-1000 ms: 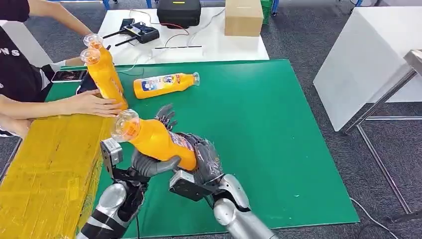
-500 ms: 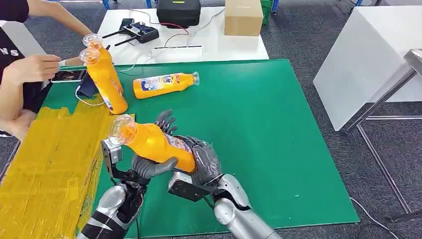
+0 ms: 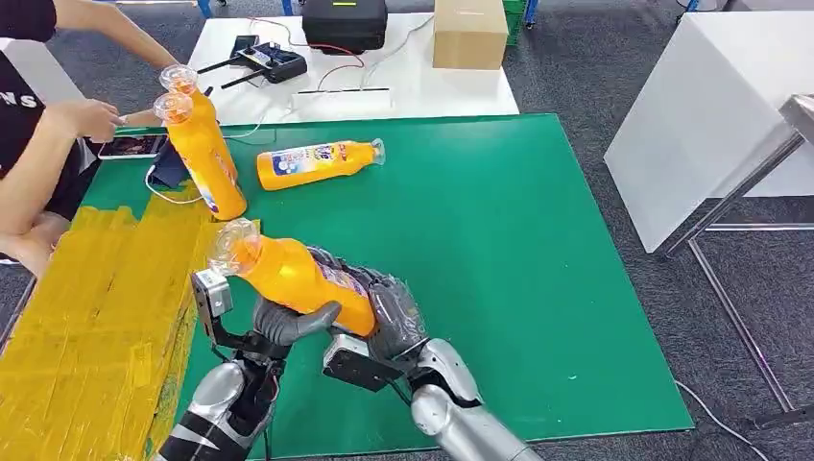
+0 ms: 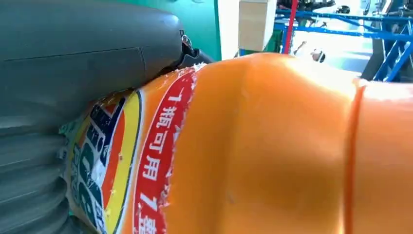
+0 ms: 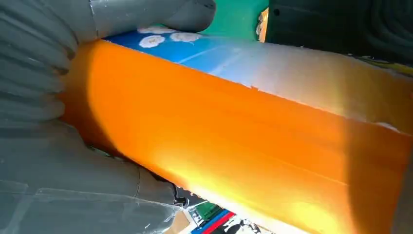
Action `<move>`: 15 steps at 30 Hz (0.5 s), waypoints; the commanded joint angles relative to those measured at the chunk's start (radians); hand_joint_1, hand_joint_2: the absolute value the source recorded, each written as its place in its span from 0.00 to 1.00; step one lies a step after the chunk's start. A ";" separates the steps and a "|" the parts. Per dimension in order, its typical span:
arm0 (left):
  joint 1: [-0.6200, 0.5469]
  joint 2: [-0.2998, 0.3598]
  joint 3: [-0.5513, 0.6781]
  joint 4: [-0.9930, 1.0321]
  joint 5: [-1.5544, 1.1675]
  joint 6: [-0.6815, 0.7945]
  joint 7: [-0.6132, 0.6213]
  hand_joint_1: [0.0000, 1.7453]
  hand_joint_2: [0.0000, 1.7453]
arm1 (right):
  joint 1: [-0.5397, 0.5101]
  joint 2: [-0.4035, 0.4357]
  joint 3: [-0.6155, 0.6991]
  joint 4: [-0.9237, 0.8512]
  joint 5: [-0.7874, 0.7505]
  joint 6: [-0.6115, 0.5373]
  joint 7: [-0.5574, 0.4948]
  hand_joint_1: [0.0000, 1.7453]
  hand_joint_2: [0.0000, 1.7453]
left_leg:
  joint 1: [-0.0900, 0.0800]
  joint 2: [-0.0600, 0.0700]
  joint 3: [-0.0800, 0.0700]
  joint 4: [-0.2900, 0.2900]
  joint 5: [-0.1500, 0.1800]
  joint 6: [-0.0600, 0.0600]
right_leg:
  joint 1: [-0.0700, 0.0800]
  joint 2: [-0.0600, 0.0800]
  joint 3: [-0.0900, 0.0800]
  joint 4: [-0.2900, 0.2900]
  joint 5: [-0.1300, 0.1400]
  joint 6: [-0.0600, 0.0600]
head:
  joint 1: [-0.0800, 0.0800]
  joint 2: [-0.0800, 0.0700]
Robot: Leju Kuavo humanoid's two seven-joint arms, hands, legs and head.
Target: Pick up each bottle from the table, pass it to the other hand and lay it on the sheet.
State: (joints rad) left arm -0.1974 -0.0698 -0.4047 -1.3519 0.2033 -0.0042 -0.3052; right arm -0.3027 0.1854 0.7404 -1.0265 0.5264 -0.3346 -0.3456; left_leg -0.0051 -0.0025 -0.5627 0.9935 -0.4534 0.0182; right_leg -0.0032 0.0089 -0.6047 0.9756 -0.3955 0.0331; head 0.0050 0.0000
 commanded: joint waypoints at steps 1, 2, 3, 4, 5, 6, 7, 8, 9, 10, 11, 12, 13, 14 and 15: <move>-0.072 -0.035 0.070 0.007 0.045 0.053 -0.002 1.00 1.00 | 0.044 -0.027 0.081 0.039 0.002 -0.007 -0.028 1.00 1.00 | 0.002 -0.004 0.003 0.000 -0.001 -0.001 | 0.002 -0.004 0.004 -0.001 -0.002 0.000 | 0.000 0.000; -0.071 -0.034 0.069 0.005 0.045 0.054 -0.003 1.00 1.00 | 0.047 -0.026 0.074 0.035 -0.008 -0.006 -0.028 1.00 1.00 | 0.001 -0.003 0.002 0.000 -0.001 -0.001 | 0.001 -0.004 0.003 -0.001 -0.001 0.000 | 0.000 0.000; -0.071 -0.034 0.069 0.005 0.045 0.054 -0.003 1.00 1.00 | 0.047 -0.026 0.074 0.035 -0.008 -0.006 -0.028 1.00 1.00 | 0.002 -0.004 0.003 0.000 -0.001 -0.002 | 0.002 -0.005 0.005 -0.001 -0.002 0.000 | 0.000 0.000; -0.068 -0.029 0.058 -0.004 0.012 0.077 -0.023 1.00 1.00 | 0.068 -0.022 0.028 0.014 -0.086 0.017 -0.034 0.68 1.00 | 0.001 -0.003 0.002 0.000 -0.001 -0.001 | 0.001 -0.004 0.003 -0.001 -0.001 0.000 | 0.000 0.000; -0.065 -0.025 0.051 -0.012 -0.001 0.090 -0.030 1.00 1.00 | 0.079 -0.028 0.001 -0.007 -0.119 0.024 -0.039 0.01 1.00 | 0.002 -0.005 0.004 0.000 -0.002 -0.002 | 0.002 -0.006 0.006 -0.001 -0.003 0.000 | 0.000 0.000; -0.060 -0.021 0.046 -0.021 -0.013 0.103 -0.036 1.00 1.00 | 0.090 -0.036 -0.021 -0.032 -0.138 0.025 -0.042 0.00 1.00 | 0.001 -0.005 0.002 0.000 -0.001 -0.001 | 0.001 -0.005 0.004 -0.001 -0.002 0.000 | 0.000 0.000; -0.056 -0.018 0.045 -0.028 -0.028 0.124 -0.044 1.00 1.00 | 0.103 -0.038 -0.047 -0.059 -0.174 0.036 -0.052 0.00 1.00 | 0.001 -0.004 0.001 0.000 0.000 -0.001 | 0.001 -0.004 0.002 -0.001 -0.001 0.000 | 0.000 0.000; -0.049 -0.010 0.041 -0.043 -0.055 0.149 -0.057 1.00 1.00 | 0.122 -0.049 -0.080 -0.104 -0.208 0.039 -0.064 0.00 0.00 | 0.001 -0.005 0.003 0.000 -0.001 -0.001 | 0.001 -0.006 0.004 -0.001 -0.002 0.000 | 0.000 0.000; -0.048 0.001 0.036 -0.051 -0.095 0.177 -0.068 1.00 1.00 | 0.133 -0.059 -0.098 -0.137 -0.225 0.050 -0.058 0.00 0.00 | 0.001 -0.004 0.001 0.000 0.000 -0.001 | 0.001 -0.005 0.003 -0.001 -0.001 0.000 | 0.000 0.000; -0.061 0.039 -0.003 -0.062 -0.323 0.306 -0.100 1.00 1.00 | 0.160 -0.071 -0.160 -0.202 -0.313 0.092 -0.055 0.00 0.00 | 0.001 -0.006 0.002 0.000 -0.001 -0.001 | 0.001 -0.006 0.004 0.000 -0.003 0.000 | 0.000 0.000; -0.065 0.050 -0.010 -0.084 -0.409 0.354 -0.102 1.00 1.00 | 0.169 -0.088 -0.196 -0.242 -0.357 0.124 -0.060 0.00 0.00 | 0.002 -0.006 0.003 0.001 -0.002 -0.001 | 0.002 -0.007 0.005 0.000 -0.003 0.000 | 0.001 0.000; -0.076 0.080 -0.014 -0.101 -0.631 0.492 -0.085 1.00 1.00 | 0.183 -0.094 -0.250 -0.278 -0.417 0.171 -0.052 0.00 0.00 | 0.000 -0.005 -0.001 0.000 0.000 -0.001 | 0.000 -0.005 0.001 0.000 -0.001 0.000 | 0.000 0.000; -0.076 0.088 -0.013 -0.130 -0.738 0.512 -0.065 1.00 1.00 | 0.190 -0.100 -0.285 -0.299 -0.439 0.195 -0.047 0.00 0.00 | 0.001 -0.006 0.000 0.001 -0.001 -0.001 | 0.001 -0.006 0.003 0.000 -0.002 0.000 | 0.000 0.000; -0.077 0.099 0.000 -0.146 -0.865 0.558 -0.032 1.00 1.00 | 0.196 -0.100 -0.316 -0.314 -0.469 0.224 -0.044 0.00 0.00 | 0.001 -0.005 0.000 0.001 0.000 -0.001 | 0.001 -0.006 0.002 0.000 -0.002 0.000 | 0.000 0.000; -0.079 0.111 0.017 -0.148 -0.970 0.587 -0.007 1.00 1.00 | 0.200 -0.098 -0.334 -0.321 -0.485 0.242 -0.045 0.00 0.00 | 0.000 -0.004 -0.001 0.000 0.000 -0.001 | 0.000 -0.005 0.001 0.000 -0.001 0.000 | 0.000 0.000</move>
State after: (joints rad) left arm -0.2025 -0.0664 -0.3952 -1.4252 -0.1970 0.3440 -0.3960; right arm -0.1790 0.1560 0.6518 -1.1560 0.1898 -0.2204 -0.3994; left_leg -0.0051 -0.0038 -0.5645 0.9936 -0.4535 0.0183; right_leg -0.0034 0.0081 -0.6057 0.9756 -0.3955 0.0331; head 0.0053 0.0000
